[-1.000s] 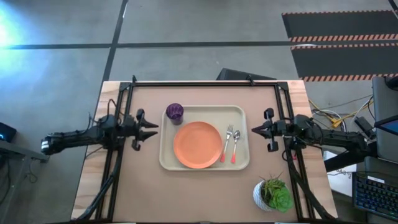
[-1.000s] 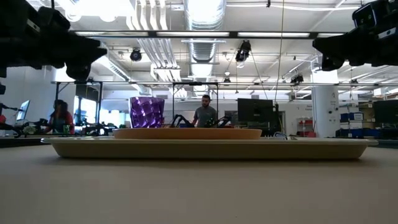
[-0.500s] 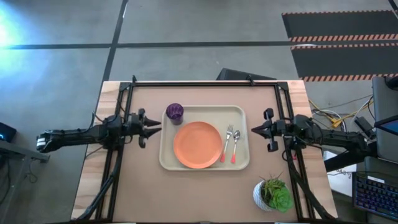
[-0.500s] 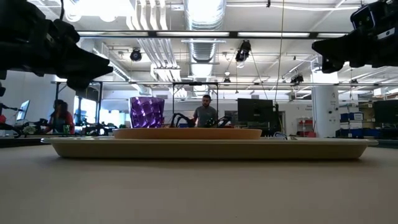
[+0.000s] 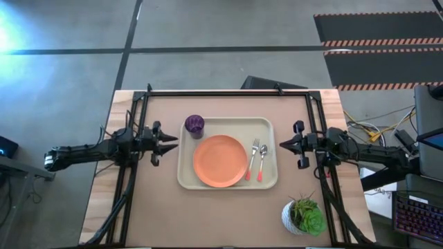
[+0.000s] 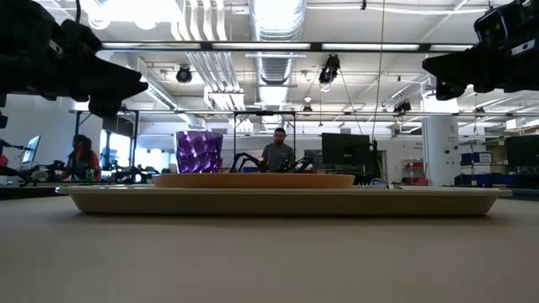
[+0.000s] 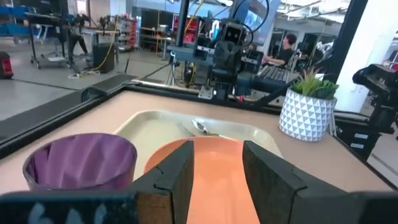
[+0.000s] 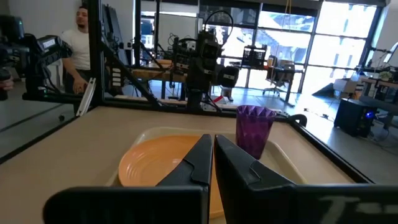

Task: Pick and place plate/cup/fork/spoon on tray
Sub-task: Return to Home Position

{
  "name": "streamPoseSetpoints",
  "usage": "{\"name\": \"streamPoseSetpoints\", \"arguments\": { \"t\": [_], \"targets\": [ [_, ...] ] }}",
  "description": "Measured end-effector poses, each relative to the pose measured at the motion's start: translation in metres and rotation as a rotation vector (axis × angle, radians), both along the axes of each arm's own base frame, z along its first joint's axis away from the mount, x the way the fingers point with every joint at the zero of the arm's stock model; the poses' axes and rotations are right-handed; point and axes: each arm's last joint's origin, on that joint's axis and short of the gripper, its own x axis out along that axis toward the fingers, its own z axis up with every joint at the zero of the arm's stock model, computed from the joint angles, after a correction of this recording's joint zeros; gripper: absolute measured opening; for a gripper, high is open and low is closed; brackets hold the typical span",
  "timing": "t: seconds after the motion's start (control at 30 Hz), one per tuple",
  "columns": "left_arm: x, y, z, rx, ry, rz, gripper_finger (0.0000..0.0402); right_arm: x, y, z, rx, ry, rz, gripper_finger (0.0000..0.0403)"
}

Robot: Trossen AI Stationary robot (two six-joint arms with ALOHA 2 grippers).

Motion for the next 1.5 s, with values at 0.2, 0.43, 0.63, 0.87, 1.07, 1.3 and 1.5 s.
{"name": "streamPoseSetpoints", "arguments": {
  "t": [0.2,0.43,0.63,0.87,1.07,1.3,1.5],
  "targets": [
    [-0.0013,-0.0001,0.0063,0.066,-0.059,0.003,0.012,0.0,0.0,0.0,-0.023,-0.001,-0.001,0.0009],
    [-0.0019,-0.0001,0.0068,0.061,-0.065,0.007,0.012,0.0,0.0,0.0,0.011,0.001,0.0,0.0009],
    [-0.0016,0.0,0.0062,0.058,-0.059,0.007,0.012,0.0,0.0,-0.0001,0.012,0.001,0.0,0.0009],
    [-0.0015,0.0,0.0061,0.058,-0.058,0.007,0.012,0.0,0.0,-0.0001,0.012,0.002,0.0,0.0009],
    [-0.0015,0.0,0.0061,0.058,-0.059,0.008,0.012,0.0,0.0,-0.0001,0.012,0.002,0.0,0.0009],
    [-0.0011,0.0001,0.0056,0.057,-0.052,0.008,0.012,0.0,0.0,-0.0001,0.012,0.002,0.0,0.0009],
    [-0.0011,0.0001,0.0056,0.057,-0.052,0.008,0.012,0.0,0.0,-0.0001,0.012,0.002,0.0,0.0009]
  ]
}}
